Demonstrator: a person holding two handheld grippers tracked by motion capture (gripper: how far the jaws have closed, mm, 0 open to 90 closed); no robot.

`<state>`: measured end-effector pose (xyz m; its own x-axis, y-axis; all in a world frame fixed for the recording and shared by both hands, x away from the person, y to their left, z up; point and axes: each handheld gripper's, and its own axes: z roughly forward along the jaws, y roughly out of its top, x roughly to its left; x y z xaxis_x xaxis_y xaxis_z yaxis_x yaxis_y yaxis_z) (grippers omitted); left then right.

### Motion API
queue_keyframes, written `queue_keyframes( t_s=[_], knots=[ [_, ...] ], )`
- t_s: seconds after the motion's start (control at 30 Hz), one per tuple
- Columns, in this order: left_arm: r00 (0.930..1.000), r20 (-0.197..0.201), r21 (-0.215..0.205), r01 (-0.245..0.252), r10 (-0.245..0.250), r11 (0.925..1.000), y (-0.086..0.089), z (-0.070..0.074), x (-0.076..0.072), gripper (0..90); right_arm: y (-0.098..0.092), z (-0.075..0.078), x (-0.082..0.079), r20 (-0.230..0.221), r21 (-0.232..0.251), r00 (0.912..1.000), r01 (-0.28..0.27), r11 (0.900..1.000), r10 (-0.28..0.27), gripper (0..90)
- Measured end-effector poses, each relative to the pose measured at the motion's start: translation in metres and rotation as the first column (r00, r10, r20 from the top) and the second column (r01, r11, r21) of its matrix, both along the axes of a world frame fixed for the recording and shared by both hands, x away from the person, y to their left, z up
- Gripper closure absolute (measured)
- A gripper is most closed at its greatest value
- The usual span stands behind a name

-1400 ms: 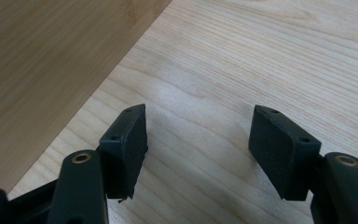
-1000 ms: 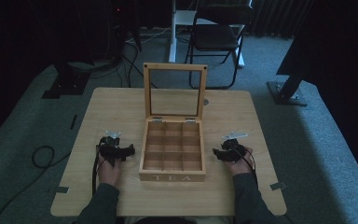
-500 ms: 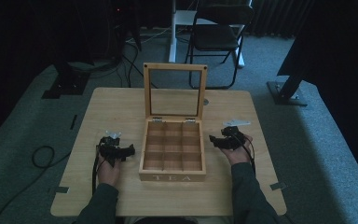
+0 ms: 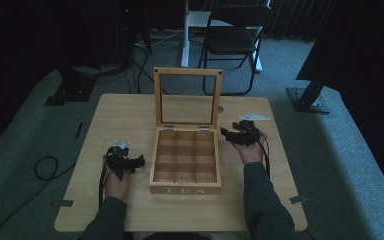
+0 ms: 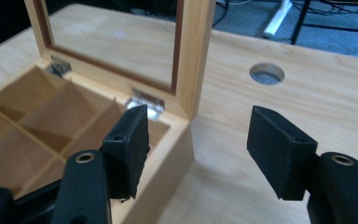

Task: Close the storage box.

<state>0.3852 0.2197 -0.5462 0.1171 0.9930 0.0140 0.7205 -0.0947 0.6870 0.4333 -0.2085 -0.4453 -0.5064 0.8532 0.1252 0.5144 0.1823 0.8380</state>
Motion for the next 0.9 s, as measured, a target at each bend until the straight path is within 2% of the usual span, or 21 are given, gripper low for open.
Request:
queue_keyframes(
  t_s=[0.07, 0.2, 0.33, 0.5, 0.57, 0.63, 0.77, 0.9],
  knots=[
    [1.0, 0.0, 0.0, 0.0, 0.0, 1.0, 0.0, 0.0, 0.0, 1.6, 0.001, 0.001, 0.007, -0.003, 0.022, 0.9999, -0.012, 1.0, 0.012, 42.2],
    [1.0, 0.0, 0.0, 0.0, 0.0, 1.0, 0.0, 0.0, 0.0, 1.6, 0.009, 0.004, 0.023, 0.01, 0.016, 0.9998, -0.018, 1.0, 0.018, 42.6],
    [1.0, 0.0, 0.0, 0.0, 0.0, 1.0, 0.0, 0.0, 0.0, 1.6, 0.016, 0.007, 0.036, 0.018, 0.032, 0.9995, -0.027, 0.999, 0.026, 41.1],
    [1.0, 0.0, 0.0, 0.0, 0.0, 1.0, 0.0, 0.0, 0.0, 1.6, 0.021, 0.009, 0.05, 0.028, 0.064, 0.9995, -0.015, 0.998, 0.014, 40.4],
    [1.0, 0.0, 0.0, 0.0, 0.0, 1.0, 0.0, 0.0, 0.0, 1.6, 0.023, 0.011, 0.057, 0.019, 0.084, 0.9998, -0.006, 0.996, 0.004, 40.5],
    [1.0, 0.0, 0.0, 0.0, 0.0, 1.0, 0.0, 0.0, 0.0, 1.6, 0.026, 0.012, 0.068, -0.005, 0.085, 1.0, 0.004, 0.996, -0.003, 41.7],
    [1.0, 0.0, 0.0, 0.0, 0.0, 1.0, 0.0, 0.0, 0.0, 1.6, 0.03, 0.015, 0.077, -0.01, 0.096, 0.9999, 0.0, 0.995, 0.001, 44.6],
    [1.0, 0.0, 0.0, 0.0, 0.0, 1.0, 0.0, 0.0, 0.0, 1.6, 0.036, 0.022, 0.082, 0.01, 0.099, 0.9995, -0.03, 0.995, 0.03, 46.6]
  ],
)
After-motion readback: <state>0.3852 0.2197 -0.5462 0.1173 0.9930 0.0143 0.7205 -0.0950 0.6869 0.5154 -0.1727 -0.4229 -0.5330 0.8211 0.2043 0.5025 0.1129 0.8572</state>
